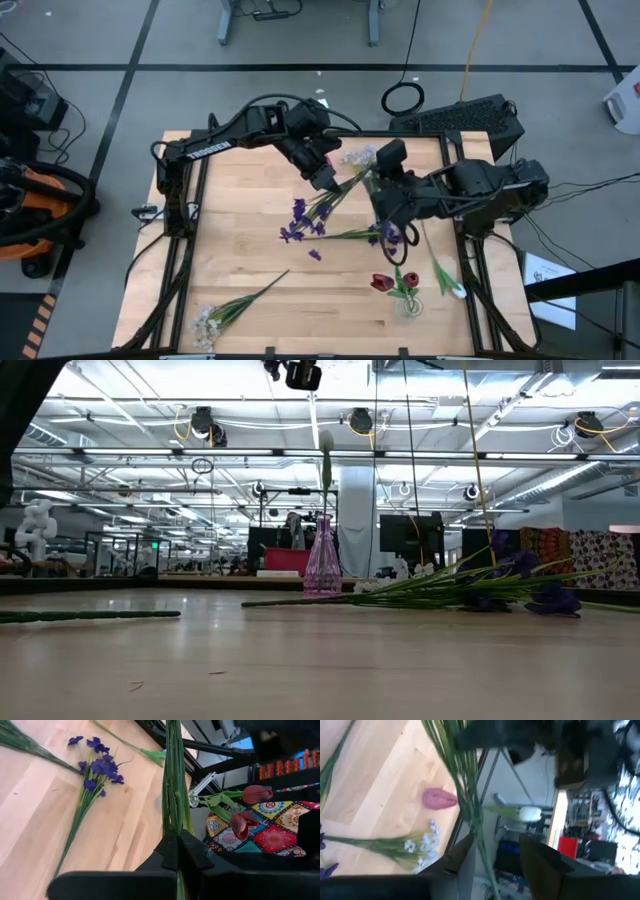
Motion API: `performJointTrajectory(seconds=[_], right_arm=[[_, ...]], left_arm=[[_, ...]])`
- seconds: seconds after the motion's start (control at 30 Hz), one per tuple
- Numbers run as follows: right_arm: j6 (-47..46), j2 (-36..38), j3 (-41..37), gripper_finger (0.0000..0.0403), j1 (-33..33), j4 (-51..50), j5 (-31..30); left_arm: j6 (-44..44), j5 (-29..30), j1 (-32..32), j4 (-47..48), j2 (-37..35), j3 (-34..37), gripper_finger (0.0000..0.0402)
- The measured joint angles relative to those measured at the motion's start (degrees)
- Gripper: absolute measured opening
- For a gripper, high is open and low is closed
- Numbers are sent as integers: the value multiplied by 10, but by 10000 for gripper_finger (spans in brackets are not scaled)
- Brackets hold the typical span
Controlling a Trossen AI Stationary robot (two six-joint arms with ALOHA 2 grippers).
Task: Sort flowers into vase by color
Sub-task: Put the left purple flowers into the transparent vase
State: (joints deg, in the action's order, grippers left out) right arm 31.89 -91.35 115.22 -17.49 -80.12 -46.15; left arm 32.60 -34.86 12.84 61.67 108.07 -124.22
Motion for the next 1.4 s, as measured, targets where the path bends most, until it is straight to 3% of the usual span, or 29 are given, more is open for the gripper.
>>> performJointTrajectory(seconds=[0.2,0.77,1.03,1.4], right_arm=[[-23,0,0,151,3,-20,0],[-12,0,0,98,3,-17,-3],[-10,-4,0,88,3,-10,41],[-8,-21,-1,88,7,-11,-2]], left_arm=[[-3,-15,-1,-17,-3,0,7],[1,-30,-14,-41,-3,0,10],[16,-31,-17,-45,-3,0,10],[17,-56,-26,-69,-3,0,11]])
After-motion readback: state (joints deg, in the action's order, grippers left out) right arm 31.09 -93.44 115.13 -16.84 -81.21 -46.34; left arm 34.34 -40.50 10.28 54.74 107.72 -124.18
